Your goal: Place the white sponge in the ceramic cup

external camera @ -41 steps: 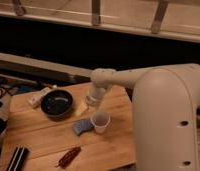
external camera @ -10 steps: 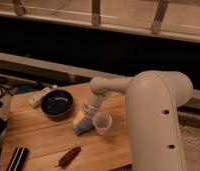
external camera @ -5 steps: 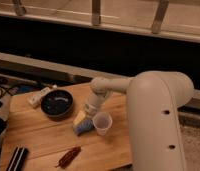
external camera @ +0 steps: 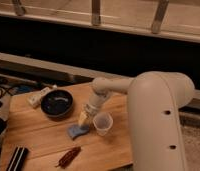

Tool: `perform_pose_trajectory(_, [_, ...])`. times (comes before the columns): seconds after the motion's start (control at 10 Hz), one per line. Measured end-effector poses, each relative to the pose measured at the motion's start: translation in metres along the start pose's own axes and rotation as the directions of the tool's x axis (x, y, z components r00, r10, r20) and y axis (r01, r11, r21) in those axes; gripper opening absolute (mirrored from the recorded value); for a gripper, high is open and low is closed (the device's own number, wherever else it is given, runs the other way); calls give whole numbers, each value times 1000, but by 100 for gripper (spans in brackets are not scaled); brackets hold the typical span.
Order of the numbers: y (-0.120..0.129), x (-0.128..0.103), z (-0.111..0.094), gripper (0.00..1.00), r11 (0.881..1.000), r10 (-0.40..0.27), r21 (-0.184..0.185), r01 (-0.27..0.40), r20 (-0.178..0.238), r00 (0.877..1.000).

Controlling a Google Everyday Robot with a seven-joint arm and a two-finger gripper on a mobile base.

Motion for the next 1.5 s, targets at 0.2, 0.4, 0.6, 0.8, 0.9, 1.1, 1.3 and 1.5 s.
perform_pose_trajectory(0.2, [-3, 1, 8, 16, 1000, 3, 0, -3, 2, 1000])
perform_pose_trajectory(0.4, [-2, 1, 13, 1, 1000, 0, -1, 0, -1, 1000])
perform_pose_trajectory(0.6, [-1, 0, 15, 0, 1000, -3, -1, 3, -1, 1000])
perform_pose_trajectory(0.8, [2, -2, 15, 0, 1000, -13, 2, 13, 1, 1000])
perform_pose_trajectory(0.9, [7, -4, 14, 0, 1000, -24, 6, 24, 7, 1000])
perform_pose_trajectory(1.1, [15, -7, 5, 0, 999, -44, 16, 44, 26, 999])
perform_pose_trajectory(1.3, [23, -13, -7, 0, 997, -66, 40, 64, 45, 997])
perform_pose_trajectory(1.5, [29, -19, -21, 0, 994, -82, 72, 77, 68, 994])
